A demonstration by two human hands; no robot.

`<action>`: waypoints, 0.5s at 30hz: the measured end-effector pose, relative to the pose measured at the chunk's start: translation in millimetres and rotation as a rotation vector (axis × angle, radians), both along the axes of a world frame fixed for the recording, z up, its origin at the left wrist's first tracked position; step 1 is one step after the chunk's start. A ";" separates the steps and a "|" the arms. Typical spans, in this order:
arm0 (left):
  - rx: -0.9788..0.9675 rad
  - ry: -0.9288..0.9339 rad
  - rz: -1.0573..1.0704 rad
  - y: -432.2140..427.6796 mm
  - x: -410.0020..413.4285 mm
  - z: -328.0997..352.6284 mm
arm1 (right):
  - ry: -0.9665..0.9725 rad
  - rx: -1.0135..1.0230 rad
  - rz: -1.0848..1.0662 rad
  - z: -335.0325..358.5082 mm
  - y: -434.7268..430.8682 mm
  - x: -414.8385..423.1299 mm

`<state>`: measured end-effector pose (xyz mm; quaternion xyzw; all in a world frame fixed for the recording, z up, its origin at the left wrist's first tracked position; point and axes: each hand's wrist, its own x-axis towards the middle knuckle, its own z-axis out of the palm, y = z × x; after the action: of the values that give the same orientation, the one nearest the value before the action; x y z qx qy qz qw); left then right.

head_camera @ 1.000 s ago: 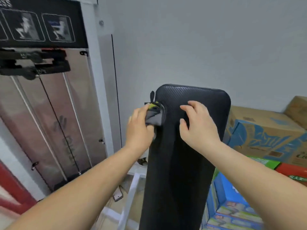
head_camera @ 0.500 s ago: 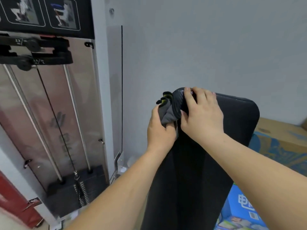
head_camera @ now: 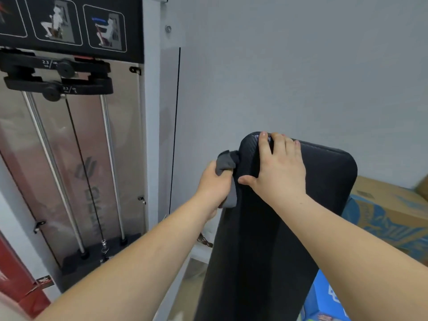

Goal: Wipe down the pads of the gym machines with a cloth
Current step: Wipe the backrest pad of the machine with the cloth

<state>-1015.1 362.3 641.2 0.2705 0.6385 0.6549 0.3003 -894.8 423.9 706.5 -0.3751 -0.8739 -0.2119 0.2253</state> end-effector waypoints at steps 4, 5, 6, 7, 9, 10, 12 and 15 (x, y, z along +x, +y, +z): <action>0.151 0.065 -0.025 13.7 -2.4 13.8 | 0.019 0.047 0.017 -3.6 6.0 -1.7; 0.151 0.054 -0.018 10.8 -0.7 2.4 | 0.029 0.053 0.018 -4.5 7.1 -2.3; 0.125 0.050 -0.002 7.3 1.2 -10.9 | 0.037 0.057 0.017 -5.2 8.1 -2.2; 0.082 0.055 0.007 2.1 2.7 -27.8 | 0.039 0.059 0.015 -6.2 8.5 -2.9; -0.061 0.062 0.002 -15.6 9.3 -71.0 | 0.032 0.056 0.016 -7.8 9.6 -4.6; -0.131 0.050 -0.005 -29.4 16.0 -96.9 | 0.025 0.045 0.016 -7.9 9.1 -5.1; -0.261 0.030 -0.026 -60.2 31.0 -153.4 | 0.022 0.009 0.001 -7.3 5.6 -5.7; -0.469 0.066 -0.103 -102.8 45.4 -209.5 | 0.034 -0.039 0.016 -17.4 -19.1 -1.5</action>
<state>-969.7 259.5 431.7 0.2468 0.7679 0.4634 0.3669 -896.2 404.8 689.2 -0.3759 -0.8769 -0.1868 0.2343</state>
